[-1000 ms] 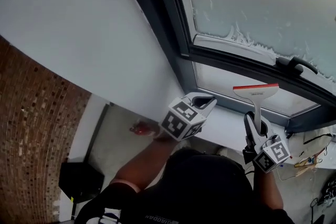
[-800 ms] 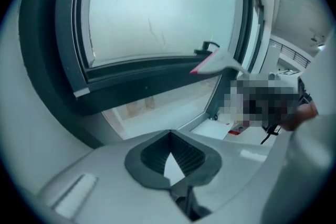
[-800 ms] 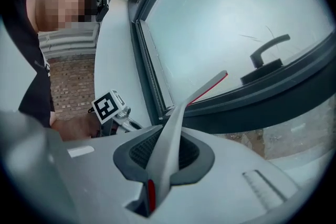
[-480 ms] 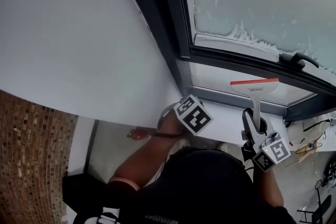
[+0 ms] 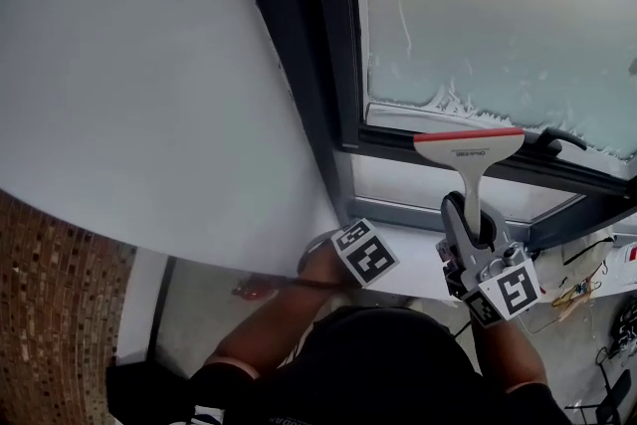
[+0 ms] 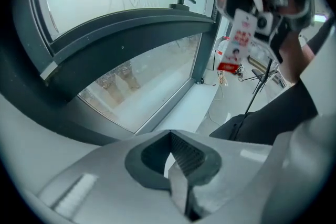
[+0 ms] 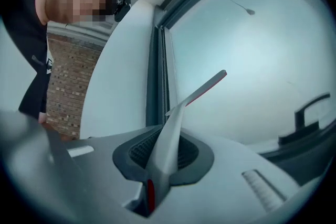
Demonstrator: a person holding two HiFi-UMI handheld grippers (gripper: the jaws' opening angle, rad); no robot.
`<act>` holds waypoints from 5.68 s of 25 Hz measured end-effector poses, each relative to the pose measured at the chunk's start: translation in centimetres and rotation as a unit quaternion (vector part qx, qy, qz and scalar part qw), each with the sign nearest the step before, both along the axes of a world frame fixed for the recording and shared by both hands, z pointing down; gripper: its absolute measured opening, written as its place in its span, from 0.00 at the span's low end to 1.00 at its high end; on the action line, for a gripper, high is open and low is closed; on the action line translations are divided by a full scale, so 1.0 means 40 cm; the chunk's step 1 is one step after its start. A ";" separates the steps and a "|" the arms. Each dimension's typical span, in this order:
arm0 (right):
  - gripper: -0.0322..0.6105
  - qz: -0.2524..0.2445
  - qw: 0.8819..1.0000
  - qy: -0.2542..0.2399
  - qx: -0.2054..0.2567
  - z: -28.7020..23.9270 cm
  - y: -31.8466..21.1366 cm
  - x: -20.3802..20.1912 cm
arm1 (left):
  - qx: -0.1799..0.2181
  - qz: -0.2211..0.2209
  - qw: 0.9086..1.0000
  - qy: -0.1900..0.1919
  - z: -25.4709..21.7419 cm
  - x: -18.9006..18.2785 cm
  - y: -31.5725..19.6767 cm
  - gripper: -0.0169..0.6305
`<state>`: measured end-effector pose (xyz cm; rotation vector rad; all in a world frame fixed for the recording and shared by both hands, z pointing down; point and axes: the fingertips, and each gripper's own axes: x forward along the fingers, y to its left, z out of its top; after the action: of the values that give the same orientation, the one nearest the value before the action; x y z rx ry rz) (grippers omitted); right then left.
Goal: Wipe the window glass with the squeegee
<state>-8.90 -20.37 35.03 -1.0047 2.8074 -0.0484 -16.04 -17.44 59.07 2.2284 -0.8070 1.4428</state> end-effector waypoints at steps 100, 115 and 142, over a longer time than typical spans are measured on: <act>0.09 -0.024 0.991 -0.066 0.115 -0.670 -0.358 0.081 | -0.020 -0.035 0.998 0.039 0.049 0.023 0.083 0.03; 0.09 -0.154 0.984 -0.033 -0.077 -0.196 -0.340 0.019 | -0.030 -0.018 0.999 0.035 0.065 0.048 0.086 0.03; 0.09 -0.238 0.940 0.017 -0.244 0.076 -0.258 0.067 | -0.033 -0.057 0.997 0.037 0.076 0.090 0.081 0.03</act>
<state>-6.21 -30.71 38.08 -0.3595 3.0660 -0.8239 -12.43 -14.22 62.12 2.1377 -0.8354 1.3066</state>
